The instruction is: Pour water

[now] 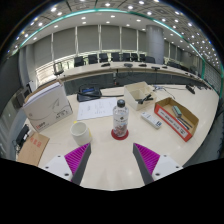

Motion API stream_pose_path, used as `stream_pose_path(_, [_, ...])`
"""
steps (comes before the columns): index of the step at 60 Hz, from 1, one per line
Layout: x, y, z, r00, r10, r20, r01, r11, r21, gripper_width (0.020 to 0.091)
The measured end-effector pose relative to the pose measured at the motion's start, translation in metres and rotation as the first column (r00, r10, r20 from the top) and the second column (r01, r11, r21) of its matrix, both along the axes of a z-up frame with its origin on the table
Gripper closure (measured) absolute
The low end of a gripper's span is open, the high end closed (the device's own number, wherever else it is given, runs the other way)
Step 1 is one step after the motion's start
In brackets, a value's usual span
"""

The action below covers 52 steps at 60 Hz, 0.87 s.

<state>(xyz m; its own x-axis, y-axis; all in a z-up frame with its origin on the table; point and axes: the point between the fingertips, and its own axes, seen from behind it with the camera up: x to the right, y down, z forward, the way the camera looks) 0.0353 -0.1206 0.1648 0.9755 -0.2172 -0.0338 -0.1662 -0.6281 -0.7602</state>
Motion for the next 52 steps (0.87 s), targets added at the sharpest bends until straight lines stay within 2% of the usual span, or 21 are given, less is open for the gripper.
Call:
stream_pose_path(9, [-0.034, -0.067, 0.024, 0.999, 0.017, 0.031, -0.016, 1.0, -0.024, 0.0242])
stream_pose_path(20, [-0.06, -0.113, 0.036, 0.997, 0.049, 0.058, -0.047, 0.998, -0.034, 0.024])
stream_pose_path(35, [-0.063, -0.134, 0.043, 0.991, 0.079, 0.105, -0.074, 0.996, -0.051, 0.024])
stream_pose_path(52, [-0.08, -0.137, 0.046, 0.993, 0.106, 0.056, -0.104, 0.994, -0.04, 0.024])
